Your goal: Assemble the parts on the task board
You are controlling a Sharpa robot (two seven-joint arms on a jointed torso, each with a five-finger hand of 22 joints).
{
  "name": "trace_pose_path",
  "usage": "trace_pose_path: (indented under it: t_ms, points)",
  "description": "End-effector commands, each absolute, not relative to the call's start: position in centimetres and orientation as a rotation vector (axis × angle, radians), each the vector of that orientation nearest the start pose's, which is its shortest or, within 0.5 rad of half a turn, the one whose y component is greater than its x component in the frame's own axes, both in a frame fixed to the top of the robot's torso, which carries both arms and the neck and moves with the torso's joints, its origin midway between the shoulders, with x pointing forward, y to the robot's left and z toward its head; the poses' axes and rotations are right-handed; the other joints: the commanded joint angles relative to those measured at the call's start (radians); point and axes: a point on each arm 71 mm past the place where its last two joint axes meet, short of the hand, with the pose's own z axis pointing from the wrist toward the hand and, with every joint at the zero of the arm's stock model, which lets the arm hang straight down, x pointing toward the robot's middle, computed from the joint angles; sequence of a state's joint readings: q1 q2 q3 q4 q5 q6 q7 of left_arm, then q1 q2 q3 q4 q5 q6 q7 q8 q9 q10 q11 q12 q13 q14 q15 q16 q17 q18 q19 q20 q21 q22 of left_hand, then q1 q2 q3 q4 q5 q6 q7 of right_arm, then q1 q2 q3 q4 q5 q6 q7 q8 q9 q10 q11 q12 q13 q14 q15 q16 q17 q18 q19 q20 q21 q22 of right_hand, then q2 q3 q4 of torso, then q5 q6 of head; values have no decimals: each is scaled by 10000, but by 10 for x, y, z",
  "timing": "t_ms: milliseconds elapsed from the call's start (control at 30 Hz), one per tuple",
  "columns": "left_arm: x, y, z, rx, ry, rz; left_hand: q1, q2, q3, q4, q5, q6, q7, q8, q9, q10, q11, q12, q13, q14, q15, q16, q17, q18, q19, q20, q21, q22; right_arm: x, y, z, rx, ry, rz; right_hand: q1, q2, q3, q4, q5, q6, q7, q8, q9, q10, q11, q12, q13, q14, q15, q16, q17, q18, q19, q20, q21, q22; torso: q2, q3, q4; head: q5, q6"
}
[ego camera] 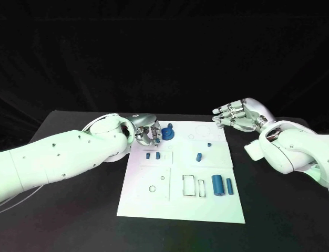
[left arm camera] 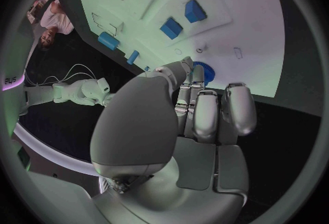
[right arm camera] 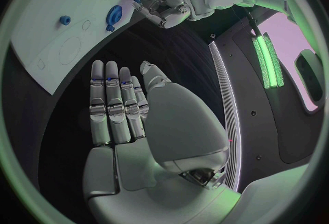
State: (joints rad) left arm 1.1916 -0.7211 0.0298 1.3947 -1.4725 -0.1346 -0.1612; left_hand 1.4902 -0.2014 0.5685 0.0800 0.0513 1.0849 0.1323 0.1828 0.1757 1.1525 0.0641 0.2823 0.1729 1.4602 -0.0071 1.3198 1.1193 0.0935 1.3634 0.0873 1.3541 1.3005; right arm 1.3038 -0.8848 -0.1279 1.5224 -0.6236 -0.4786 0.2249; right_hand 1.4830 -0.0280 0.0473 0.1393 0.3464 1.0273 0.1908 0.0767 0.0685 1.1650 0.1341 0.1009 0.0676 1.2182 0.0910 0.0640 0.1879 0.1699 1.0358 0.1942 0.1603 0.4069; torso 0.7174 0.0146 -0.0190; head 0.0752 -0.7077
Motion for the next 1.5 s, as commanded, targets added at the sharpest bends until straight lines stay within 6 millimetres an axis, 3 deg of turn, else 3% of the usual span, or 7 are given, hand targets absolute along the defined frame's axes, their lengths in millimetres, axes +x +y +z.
trace_pose_path:
  t_ms: [33, 467, 1500]
  points:
    - [514, 177, -185, 1547, 18281, -5885, -112, 26, -17, -6, 34, 104, -4, -52, -10, 87, 3, -61, -3, -19, -19, 12, -22, -189, 84, -10, 41, 3, 495, -228, -156, 4918, 15115, 11127, -97, -5, 49, 31, 59, 44, 49, -36, -9, -15, -16, -66, -3, 19, -29, 2, -9, 105, -29, -5, 57, -10, -1, 0, 14, 23, -21]
    - [517, 184, -190, 1348, 18509, -5720, -142, 16, -39, -1, 33, 120, -15, -71, -11, 112, -5, -89, 0, -27, -24, 3, -48, -184, 71, -11, 29, -12, 495, -227, -157, 4925, 15144, 11144, -97, -5, 49, 31, 59, 44, 49, -36, -9, -15, -16, -66, -3, 19, -29, 2, -9, 105, -29, -5, 57, -10, 15, 13, -34, 82, -83]
    - [517, 173, -197, 1551, 18988, -5662, -177, 20, -70, 4, 32, 143, -32, -107, -13, 142, -15, -142, 4, -55, -30, -33, -127, -176, 44, -14, 4, -40, 494, -226, -157, 4919, 15132, 11163, -123, -26, 87, 45, 88, 46, 47, -41, -8, -20, -17, -71, -3, 13, -28, -1, -20, 107, -34, -1, 54, -23, 4, 7, -9, 34, -158]
